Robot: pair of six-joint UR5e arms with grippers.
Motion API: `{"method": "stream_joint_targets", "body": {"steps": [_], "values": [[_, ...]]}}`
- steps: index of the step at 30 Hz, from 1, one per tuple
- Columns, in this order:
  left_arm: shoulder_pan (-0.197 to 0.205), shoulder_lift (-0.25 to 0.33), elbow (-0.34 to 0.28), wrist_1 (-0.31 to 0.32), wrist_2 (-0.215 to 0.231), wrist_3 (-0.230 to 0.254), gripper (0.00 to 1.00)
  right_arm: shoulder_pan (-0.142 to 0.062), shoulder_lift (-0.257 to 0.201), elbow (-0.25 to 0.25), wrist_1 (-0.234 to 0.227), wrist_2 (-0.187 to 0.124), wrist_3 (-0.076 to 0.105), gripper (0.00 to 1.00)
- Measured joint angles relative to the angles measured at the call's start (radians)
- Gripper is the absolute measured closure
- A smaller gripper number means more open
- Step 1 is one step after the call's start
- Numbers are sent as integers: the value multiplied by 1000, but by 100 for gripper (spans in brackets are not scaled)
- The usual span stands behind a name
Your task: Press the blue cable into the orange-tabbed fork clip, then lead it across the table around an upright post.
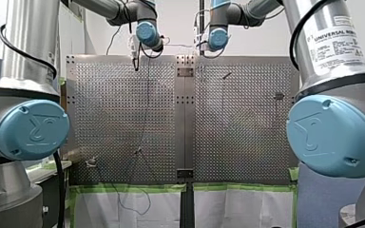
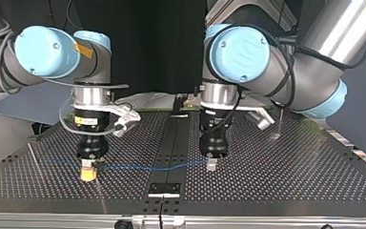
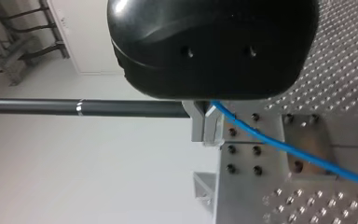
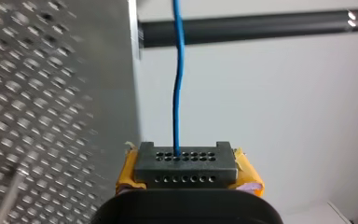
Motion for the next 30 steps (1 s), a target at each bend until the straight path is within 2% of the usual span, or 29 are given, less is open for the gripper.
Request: {"method": "stream_joint_targets", "body": {"steps": [9,16,19,23,26,30], "values": [[-42,-84,85,-69,22,-11,100,-43,-76,0,37,11,4,100],[-76,-142,143,-116,18,-8,100,-83,-94,7,48,12,8,100],[-92,-166,167,-140,17,-13,100,-105,-94,23,48,6,14,100],[-120,-200,201,-171,11,-16,100,-142,-95,52,47,-22,32,100],[-142,-224,224,-188,-5,-14,100,-170,-95,61,45,-43,42,100],[-177,-259,260,-219,-39,-5,100,-207,-94,64,43,-53,44,100]]}}
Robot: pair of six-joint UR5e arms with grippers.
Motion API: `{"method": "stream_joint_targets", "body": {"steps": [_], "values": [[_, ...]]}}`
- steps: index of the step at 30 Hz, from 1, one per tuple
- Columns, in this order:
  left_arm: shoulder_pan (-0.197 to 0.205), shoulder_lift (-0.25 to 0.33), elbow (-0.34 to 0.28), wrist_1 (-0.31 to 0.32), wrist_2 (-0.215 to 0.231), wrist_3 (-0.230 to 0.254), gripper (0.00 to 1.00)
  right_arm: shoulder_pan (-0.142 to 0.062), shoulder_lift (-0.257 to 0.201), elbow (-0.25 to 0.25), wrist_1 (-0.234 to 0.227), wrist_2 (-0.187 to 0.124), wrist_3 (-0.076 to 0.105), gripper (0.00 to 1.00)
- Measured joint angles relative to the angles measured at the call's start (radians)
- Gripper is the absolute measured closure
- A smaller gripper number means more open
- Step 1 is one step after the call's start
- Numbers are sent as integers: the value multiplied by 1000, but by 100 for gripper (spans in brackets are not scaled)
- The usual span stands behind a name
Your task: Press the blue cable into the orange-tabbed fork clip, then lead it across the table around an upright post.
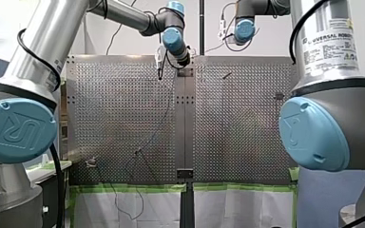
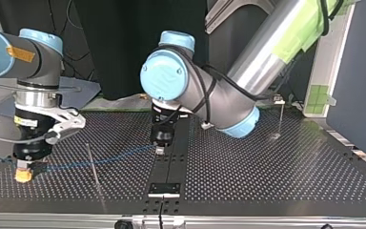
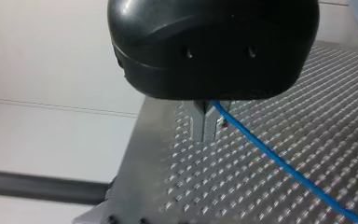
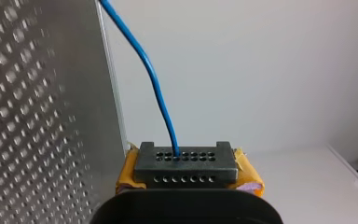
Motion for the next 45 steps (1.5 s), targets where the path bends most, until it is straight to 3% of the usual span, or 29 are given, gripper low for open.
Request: {"method": "stream_joint_targets", "body": {"steps": [5,9,15,22,29,36,45], "values": [[-43,-43,43,-40,-31,12,100,-37,10,1,-4,-8,0,100],[-81,-84,84,-38,-41,14,100,-47,25,1,-7,-14,0,100],[-99,-141,141,8,-47,14,100,-52,46,1,-19,-32,-3,100],[-91,-205,205,28,-48,9,100,-60,54,1,-33,-46,11,100],[-80,-264,264,40,-37,-4,100,-87,56,3,-26,-38,31,100],[-61,-322,323,71,-1,-11,100,-114,71,27,-26,-26,55,100],[-39,-391,402,86,38,-19,100,-139,96,59,-31,-24,72,100]]}}
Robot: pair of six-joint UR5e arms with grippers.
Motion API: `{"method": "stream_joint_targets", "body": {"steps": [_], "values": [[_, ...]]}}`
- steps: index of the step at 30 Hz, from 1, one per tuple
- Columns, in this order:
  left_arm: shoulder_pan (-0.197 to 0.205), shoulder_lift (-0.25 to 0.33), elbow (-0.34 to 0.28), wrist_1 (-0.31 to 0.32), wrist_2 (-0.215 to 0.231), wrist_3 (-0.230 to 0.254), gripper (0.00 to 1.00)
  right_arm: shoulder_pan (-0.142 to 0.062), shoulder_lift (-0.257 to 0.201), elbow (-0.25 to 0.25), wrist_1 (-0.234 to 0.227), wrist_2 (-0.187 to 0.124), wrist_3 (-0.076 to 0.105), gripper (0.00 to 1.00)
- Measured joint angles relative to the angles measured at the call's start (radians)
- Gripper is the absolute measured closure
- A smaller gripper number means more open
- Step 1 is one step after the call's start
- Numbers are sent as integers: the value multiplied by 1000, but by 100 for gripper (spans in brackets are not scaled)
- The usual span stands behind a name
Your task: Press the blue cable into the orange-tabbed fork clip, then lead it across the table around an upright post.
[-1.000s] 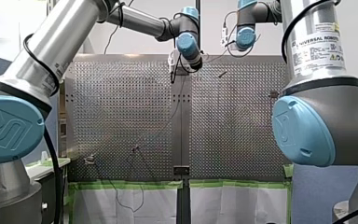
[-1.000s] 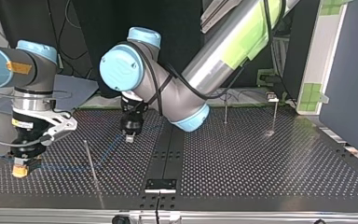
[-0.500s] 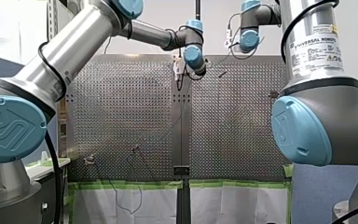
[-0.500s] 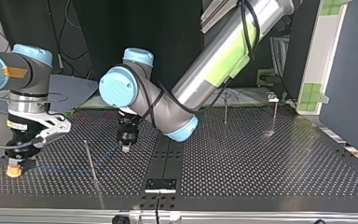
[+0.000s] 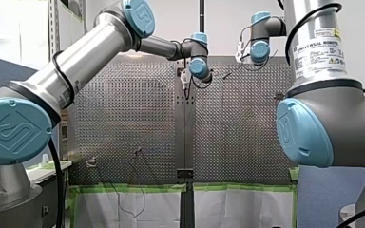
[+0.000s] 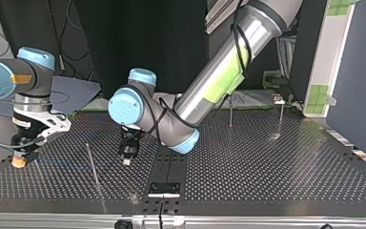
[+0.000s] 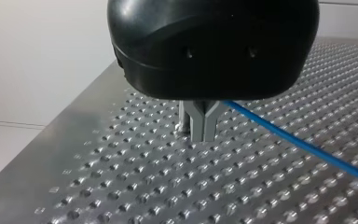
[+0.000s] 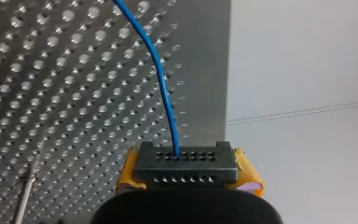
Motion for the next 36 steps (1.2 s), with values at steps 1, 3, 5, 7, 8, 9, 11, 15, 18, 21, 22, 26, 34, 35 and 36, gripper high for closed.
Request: {"method": "stream_joint_targets", "body": {"steps": [1,3,5,7,8,9,11,15,18,21,22,26,34,35,36], "values": [[2,-3,8,3,5,-3,100,-2,4,0,0,-3,2,100],[7,-6,29,10,18,-10,100,-5,17,2,0,-14,10,100],[10,-7,47,15,27,-14,100,-7,26,6,-3,-29,19,100],[14,-8,67,18,33,-17,100,-9,31,15,-11,-41,27,100],[15,-8,75,19,35,-18,100,-11,34,23,-20,-47,34,100],[17,-8,87,19,37,-18,100,-12,36,30,-28,-51,40,100],[19,-8,103,21,40,-18,100,-15,41,44,-47,-58,56,100],[16,-8,128,22,50,-18,100,-22,48,60,-79,-69,70,100],[12,-8,128,20,53,-18,100,-30,52,63,-104,-77,72,100],[10,-8,111,19,54,-17,100,-37,58,64,-129,-88,75,100],[10,-8,104,19,55,-16,100,-39,61,64,-137,-94,76,100],[8,-8,72,33,65,-11,100,-46,78,64,-166,-122,82,100],[12,-8,2,47,68,-3,100,-53,113,64,-176,-154,78,100],[12,-8,-2,47,68,-3,100,-55,118,64,-177,-156,77,100],[13,-9,-6,47,69,-4,100,-56,121,64,-178,-157,77,100]]}}
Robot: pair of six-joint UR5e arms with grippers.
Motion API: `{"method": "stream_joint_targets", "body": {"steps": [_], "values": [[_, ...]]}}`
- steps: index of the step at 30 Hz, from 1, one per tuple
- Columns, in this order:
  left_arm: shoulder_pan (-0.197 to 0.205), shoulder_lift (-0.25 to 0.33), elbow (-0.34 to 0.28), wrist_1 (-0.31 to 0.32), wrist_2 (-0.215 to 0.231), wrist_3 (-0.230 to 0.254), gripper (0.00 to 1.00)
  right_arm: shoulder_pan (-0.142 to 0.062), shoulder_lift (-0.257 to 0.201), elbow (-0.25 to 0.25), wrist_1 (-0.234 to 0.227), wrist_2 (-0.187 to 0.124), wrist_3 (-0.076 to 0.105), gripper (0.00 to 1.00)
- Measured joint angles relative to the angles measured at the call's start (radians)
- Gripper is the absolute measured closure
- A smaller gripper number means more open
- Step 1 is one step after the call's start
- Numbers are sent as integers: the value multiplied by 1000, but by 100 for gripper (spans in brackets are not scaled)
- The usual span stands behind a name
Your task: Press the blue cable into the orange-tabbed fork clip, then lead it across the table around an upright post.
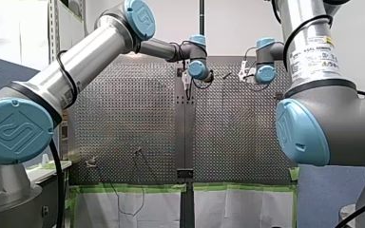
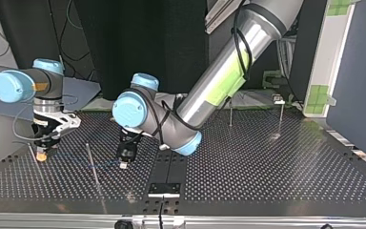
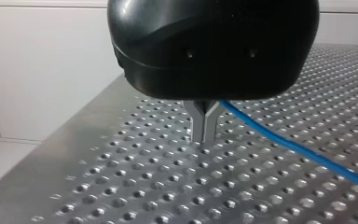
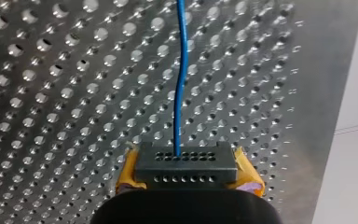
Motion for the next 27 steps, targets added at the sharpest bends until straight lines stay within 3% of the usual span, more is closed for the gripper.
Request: {"method": "stream_joint_targets", "body": {"steps": [10,17,22,24,26,27], "values": [[-1,-45,-1,1,-1,-4,100,-7,65,0,-41,-22,-1,100],[-1,-50,0,2,-1,-5,100,-4,123,0,-57,-50,2,100],[-2,-50,-1,4,0,-5,100,-7,138,0,-75,-57,9,100],[-3,-50,0,4,0,-4,95,-7,142,0,-81,-59,11,100],[-4,-50,-1,5,0,-4,82,-5,144,0,-86,-61,12,100],[-4,-50,0,5,1,-3,82,-4,146,0,-89,-65,13,100]]}}
